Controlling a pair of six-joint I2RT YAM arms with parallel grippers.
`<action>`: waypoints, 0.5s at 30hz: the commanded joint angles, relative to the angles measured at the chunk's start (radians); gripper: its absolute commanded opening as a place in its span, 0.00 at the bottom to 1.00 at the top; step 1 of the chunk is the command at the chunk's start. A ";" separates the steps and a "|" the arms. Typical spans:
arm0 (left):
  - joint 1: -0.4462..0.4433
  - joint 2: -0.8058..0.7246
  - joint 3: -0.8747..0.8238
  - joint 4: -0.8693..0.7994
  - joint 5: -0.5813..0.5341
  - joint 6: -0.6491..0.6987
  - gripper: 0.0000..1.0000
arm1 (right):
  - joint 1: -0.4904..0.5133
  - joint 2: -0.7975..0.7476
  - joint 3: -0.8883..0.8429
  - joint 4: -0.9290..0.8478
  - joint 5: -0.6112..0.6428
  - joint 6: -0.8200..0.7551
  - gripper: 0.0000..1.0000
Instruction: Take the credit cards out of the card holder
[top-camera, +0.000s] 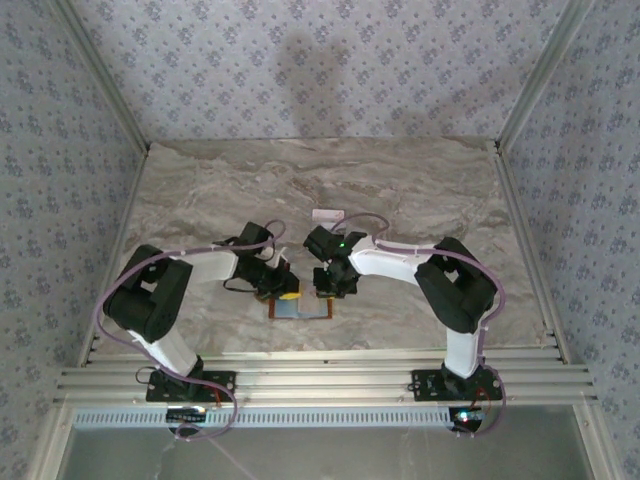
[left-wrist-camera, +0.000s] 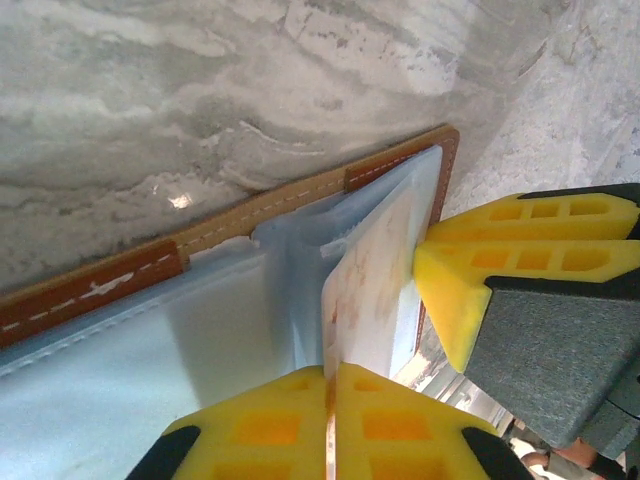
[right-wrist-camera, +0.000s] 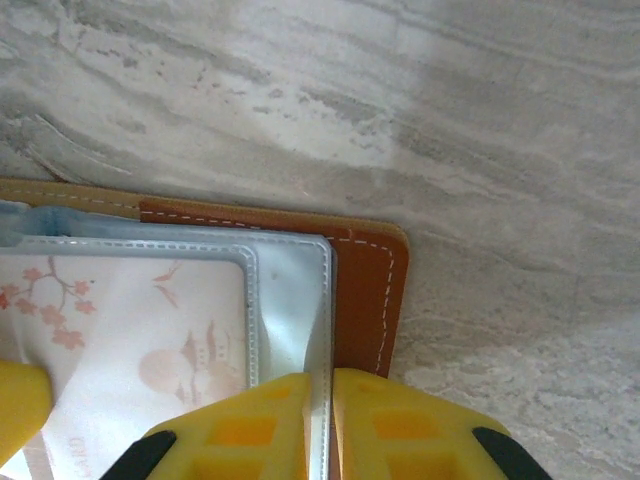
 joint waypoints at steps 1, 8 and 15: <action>0.003 -0.027 -0.018 -0.049 -0.019 0.023 0.10 | -0.003 0.042 -0.046 -0.103 0.073 -0.001 0.15; 0.003 -0.031 -0.025 -0.048 -0.017 0.023 0.08 | -0.004 0.028 -0.044 -0.092 0.064 0.003 0.15; 0.003 -0.028 -0.037 -0.017 -0.024 0.002 0.08 | -0.007 -0.011 -0.060 -0.040 0.025 0.024 0.32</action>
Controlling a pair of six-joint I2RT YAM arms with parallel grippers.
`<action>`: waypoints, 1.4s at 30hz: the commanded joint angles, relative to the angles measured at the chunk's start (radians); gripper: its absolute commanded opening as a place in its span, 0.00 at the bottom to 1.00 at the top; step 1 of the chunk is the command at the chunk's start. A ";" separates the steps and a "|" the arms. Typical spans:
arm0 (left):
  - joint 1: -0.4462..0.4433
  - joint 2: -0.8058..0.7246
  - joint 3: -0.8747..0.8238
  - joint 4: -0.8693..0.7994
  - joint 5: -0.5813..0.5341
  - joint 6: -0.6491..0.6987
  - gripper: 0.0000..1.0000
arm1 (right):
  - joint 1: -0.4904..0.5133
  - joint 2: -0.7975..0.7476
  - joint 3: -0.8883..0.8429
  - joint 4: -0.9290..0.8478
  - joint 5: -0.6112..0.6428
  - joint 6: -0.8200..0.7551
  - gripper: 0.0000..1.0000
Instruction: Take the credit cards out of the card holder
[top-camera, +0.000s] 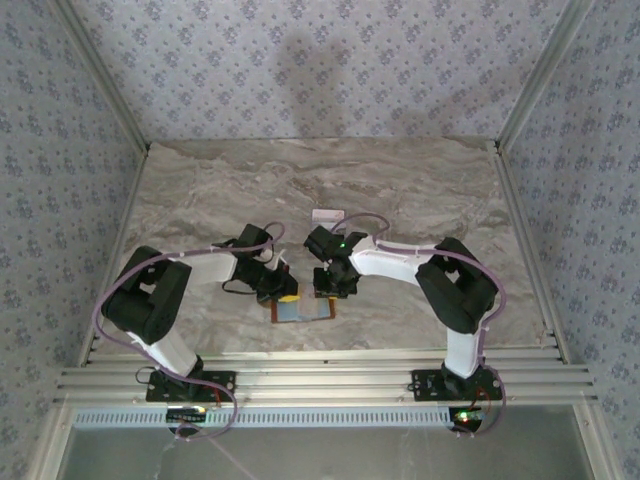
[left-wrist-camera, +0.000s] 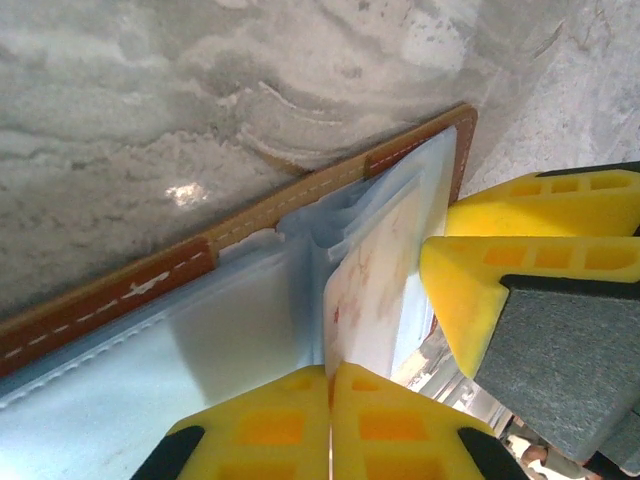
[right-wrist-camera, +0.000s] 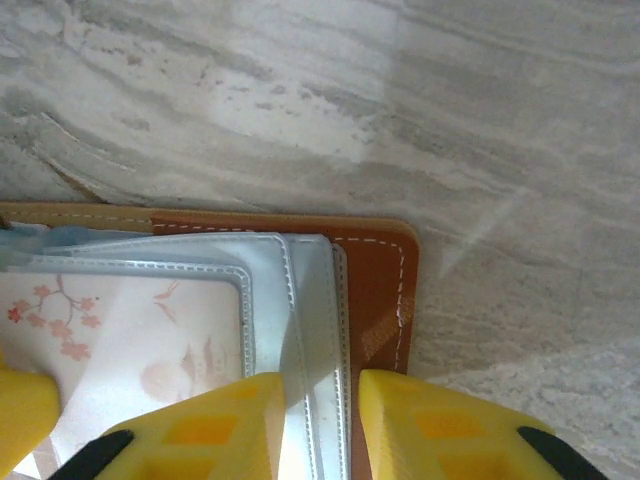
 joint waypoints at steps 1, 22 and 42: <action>0.004 -0.013 -0.018 -0.006 -0.021 -0.001 0.08 | -0.008 0.000 -0.044 -0.052 0.031 0.017 0.33; 0.002 0.003 -0.021 0.016 -0.005 -0.012 0.09 | 0.043 0.085 0.000 -0.150 0.168 0.012 0.38; 0.004 -0.034 -0.025 -0.028 -0.019 0.011 0.15 | 0.058 0.109 -0.015 -0.190 0.208 0.049 0.20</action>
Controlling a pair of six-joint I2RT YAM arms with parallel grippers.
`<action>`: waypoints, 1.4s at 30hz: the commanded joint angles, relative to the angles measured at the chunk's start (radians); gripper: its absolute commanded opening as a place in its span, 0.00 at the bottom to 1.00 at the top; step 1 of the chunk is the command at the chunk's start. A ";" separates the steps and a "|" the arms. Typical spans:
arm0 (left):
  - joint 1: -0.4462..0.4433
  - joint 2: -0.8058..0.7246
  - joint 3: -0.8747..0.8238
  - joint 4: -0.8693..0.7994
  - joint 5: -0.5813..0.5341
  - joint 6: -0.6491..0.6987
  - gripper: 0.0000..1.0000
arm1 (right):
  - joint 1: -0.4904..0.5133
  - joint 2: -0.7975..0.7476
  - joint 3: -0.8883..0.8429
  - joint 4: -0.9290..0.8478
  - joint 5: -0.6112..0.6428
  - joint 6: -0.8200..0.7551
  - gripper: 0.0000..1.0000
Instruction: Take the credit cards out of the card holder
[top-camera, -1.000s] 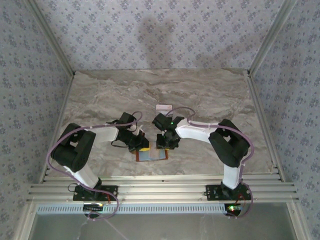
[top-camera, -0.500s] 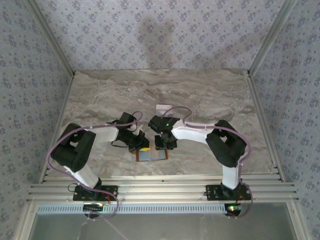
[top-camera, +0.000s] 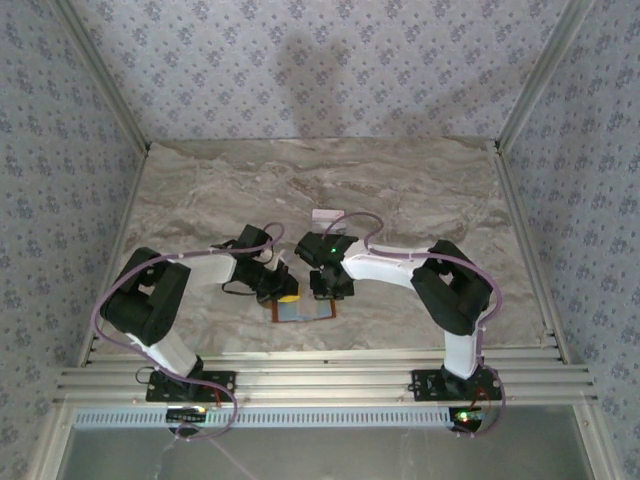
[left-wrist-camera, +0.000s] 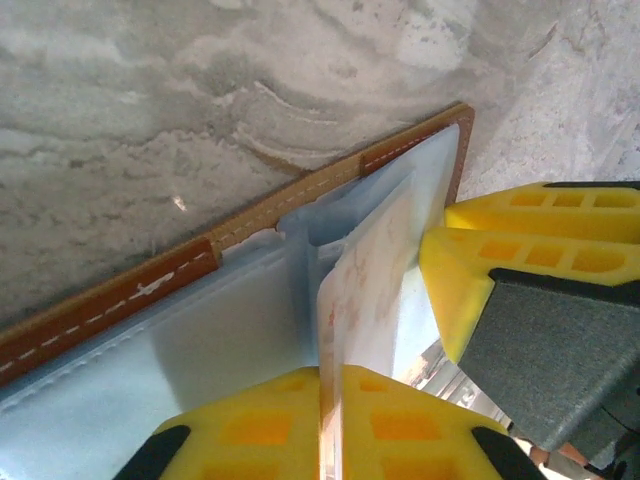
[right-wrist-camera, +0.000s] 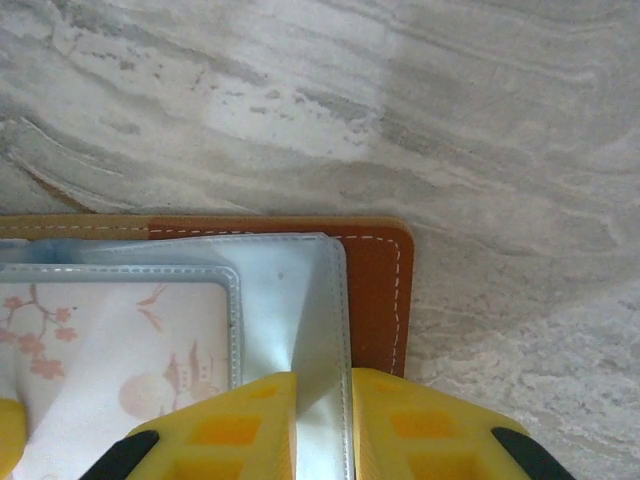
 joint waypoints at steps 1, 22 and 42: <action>0.004 -0.022 -0.013 -0.046 -0.016 0.016 0.15 | -0.004 0.080 -0.062 -0.131 0.067 0.015 0.20; 0.003 -0.017 -0.016 -0.023 -0.001 0.009 0.09 | -0.009 -0.049 -0.066 -0.098 0.021 0.023 0.38; 0.002 0.014 -0.008 -0.008 0.012 0.007 0.09 | -0.005 -0.014 -0.059 -0.045 -0.016 0.025 0.58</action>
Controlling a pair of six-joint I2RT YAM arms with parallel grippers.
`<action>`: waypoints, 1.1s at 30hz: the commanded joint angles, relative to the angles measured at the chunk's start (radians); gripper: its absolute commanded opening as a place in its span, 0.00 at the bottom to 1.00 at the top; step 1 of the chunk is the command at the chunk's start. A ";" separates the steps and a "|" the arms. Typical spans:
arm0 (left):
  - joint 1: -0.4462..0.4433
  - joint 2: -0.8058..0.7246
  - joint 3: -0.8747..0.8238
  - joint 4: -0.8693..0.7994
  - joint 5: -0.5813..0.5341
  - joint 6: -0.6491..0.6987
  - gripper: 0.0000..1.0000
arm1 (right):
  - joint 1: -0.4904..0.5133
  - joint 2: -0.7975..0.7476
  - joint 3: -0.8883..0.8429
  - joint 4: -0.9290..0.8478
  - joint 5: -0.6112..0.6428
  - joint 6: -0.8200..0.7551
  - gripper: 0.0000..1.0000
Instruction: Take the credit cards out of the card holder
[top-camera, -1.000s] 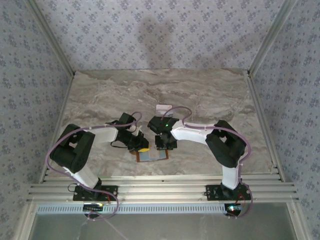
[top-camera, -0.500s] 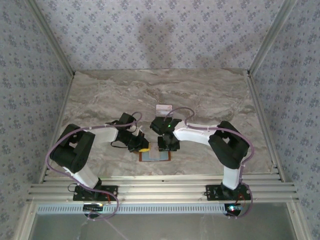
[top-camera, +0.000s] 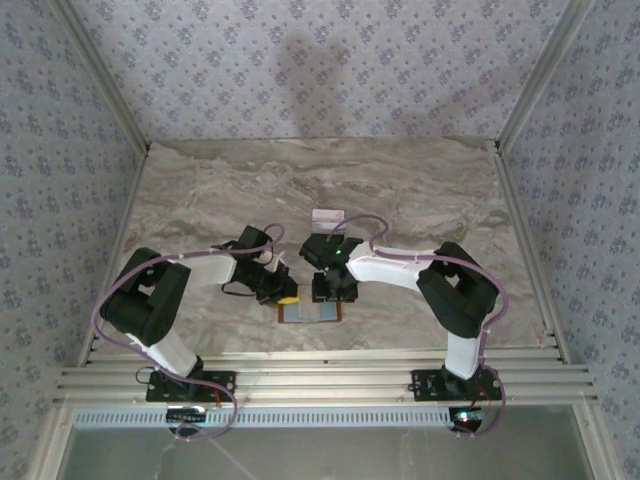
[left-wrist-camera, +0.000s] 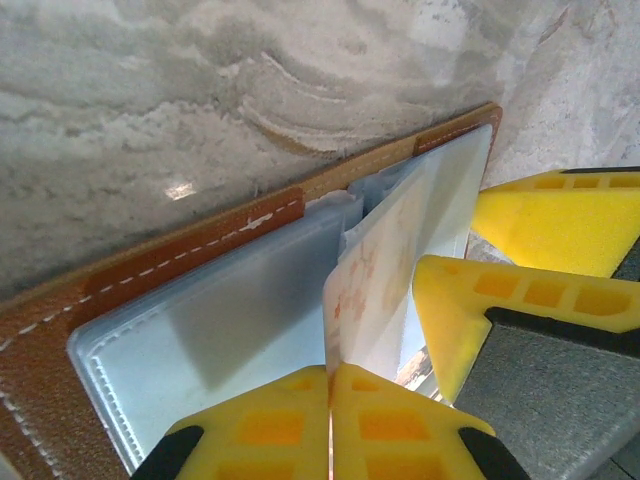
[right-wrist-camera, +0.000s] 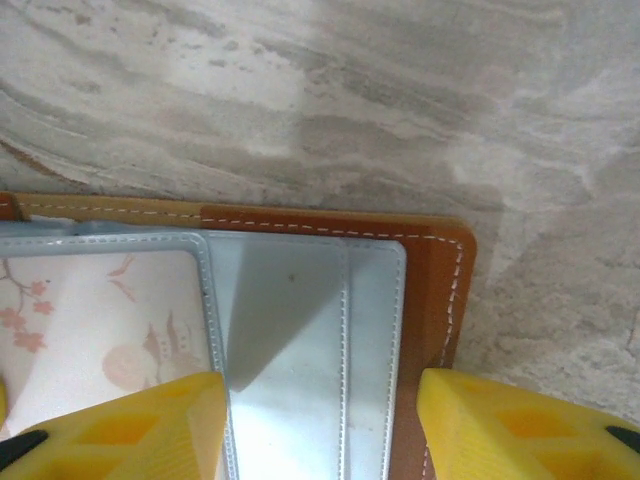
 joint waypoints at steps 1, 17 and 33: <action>0.002 0.012 -0.003 0.002 0.004 0.007 0.09 | 0.002 0.030 -0.016 -0.060 0.014 0.011 0.60; 0.002 0.012 -0.004 -0.005 0.004 0.014 0.08 | 0.047 0.140 0.011 -0.134 0.148 0.017 0.53; 0.009 -0.028 -0.001 -0.065 -0.013 0.048 0.07 | 0.046 0.140 -0.028 -0.126 0.139 0.045 0.48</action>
